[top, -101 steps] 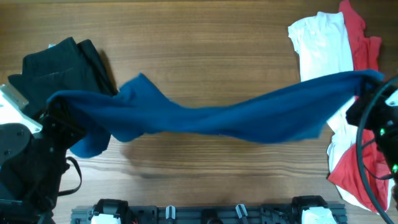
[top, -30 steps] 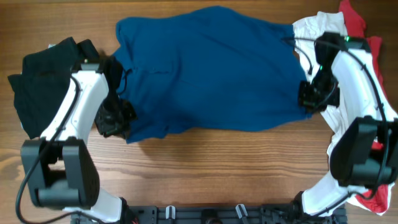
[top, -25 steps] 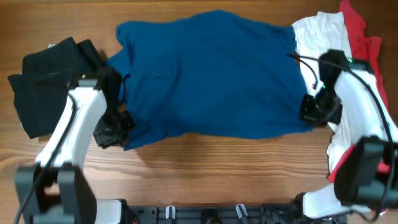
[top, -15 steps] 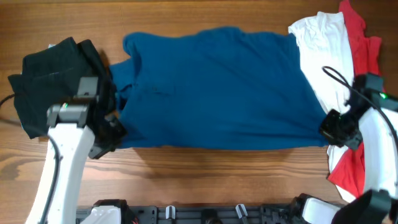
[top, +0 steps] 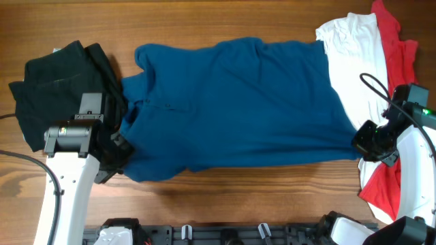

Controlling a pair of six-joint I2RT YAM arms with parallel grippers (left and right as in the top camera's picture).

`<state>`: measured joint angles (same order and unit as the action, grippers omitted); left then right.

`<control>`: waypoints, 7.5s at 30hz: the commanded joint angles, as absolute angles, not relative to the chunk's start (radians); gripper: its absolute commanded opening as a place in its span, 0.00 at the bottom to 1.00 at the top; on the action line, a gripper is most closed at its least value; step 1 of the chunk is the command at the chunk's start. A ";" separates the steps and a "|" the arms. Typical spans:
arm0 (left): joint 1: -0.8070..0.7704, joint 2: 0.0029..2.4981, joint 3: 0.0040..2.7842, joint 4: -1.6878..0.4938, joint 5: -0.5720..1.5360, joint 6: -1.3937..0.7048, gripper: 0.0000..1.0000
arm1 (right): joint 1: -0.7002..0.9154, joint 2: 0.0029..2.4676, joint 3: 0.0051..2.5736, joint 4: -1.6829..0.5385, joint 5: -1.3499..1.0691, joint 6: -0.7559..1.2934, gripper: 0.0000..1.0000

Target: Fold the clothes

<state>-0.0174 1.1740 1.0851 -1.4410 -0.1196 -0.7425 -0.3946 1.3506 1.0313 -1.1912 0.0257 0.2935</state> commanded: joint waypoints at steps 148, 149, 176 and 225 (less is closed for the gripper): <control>0.310 1.084 0.998 -1.242 0.045 -0.663 0.04 | -0.327 1.328 0.907 -0.997 0.067 0.471 0.04; 0.310 1.084 0.998 -1.231 0.049 -0.663 0.04 | -0.327 1.328 0.907 -0.994 0.067 0.471 0.04; 0.215 1.298 0.998 -0.872 0.127 -0.662 0.04 | -0.327 1.413 0.907 -0.774 -0.077 0.309 0.04; 0.216 1.534 1.001 -0.410 0.059 -0.485 0.04 | -0.278 1.637 0.907 -0.548 -0.215 0.235 0.59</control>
